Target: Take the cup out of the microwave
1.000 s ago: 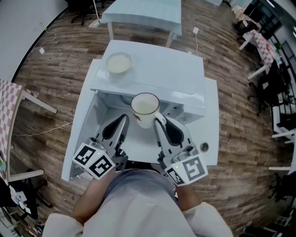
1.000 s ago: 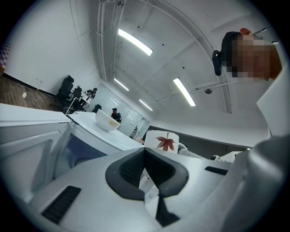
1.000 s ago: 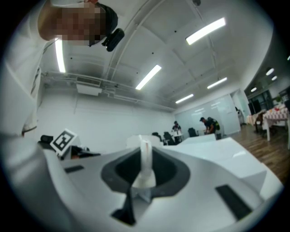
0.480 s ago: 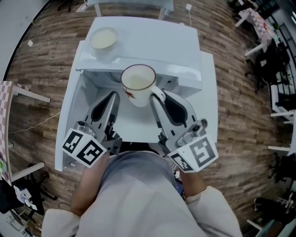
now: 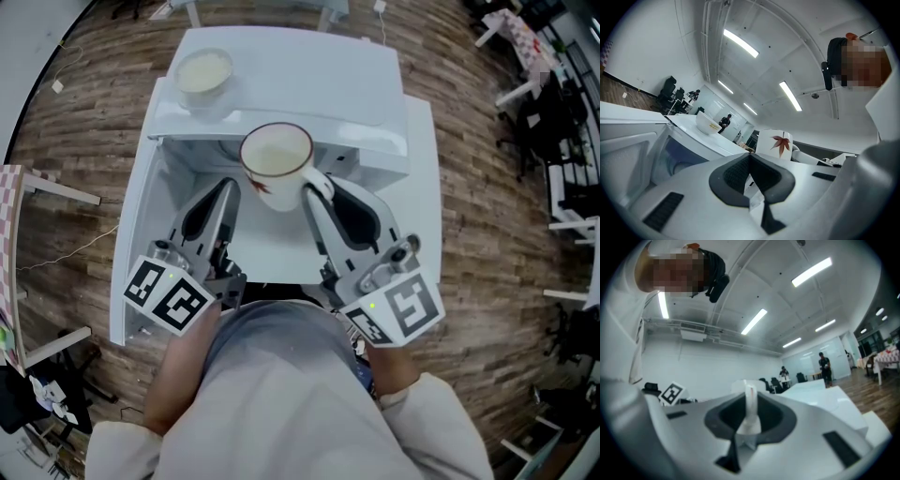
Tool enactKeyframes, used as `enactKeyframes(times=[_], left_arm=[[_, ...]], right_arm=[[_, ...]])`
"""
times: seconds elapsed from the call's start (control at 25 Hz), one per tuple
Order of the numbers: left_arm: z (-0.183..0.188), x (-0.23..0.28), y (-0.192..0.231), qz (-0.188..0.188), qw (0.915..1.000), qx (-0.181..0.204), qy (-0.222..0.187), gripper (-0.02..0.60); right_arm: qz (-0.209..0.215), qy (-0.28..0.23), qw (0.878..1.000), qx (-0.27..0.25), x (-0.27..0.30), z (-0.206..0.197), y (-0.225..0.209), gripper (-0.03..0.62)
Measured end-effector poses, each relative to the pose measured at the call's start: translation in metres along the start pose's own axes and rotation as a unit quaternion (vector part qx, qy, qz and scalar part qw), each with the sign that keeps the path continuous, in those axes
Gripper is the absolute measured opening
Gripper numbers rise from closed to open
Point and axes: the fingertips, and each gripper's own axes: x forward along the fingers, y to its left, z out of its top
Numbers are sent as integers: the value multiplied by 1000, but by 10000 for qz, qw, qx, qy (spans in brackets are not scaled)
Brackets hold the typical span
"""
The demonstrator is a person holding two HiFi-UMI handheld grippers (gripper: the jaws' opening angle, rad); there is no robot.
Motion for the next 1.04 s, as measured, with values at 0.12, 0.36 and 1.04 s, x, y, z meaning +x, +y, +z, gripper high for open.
enactKeyframes(times=[0.12, 0.36, 1.04], left_arm=[[1, 1, -1, -16, 10000, -2, -11, 11], [2, 1, 1, -16, 10000, -33, -13, 11], [0, -2, 3, 6, 10000, -38, -27, 11]], right_arm=[[14, 22, 10000, -65, 1, 0, 2, 72], [29, 25, 10000, -5, 3, -1, 2, 72], [95, -31, 9999, 122, 0, -3, 3, 72]])
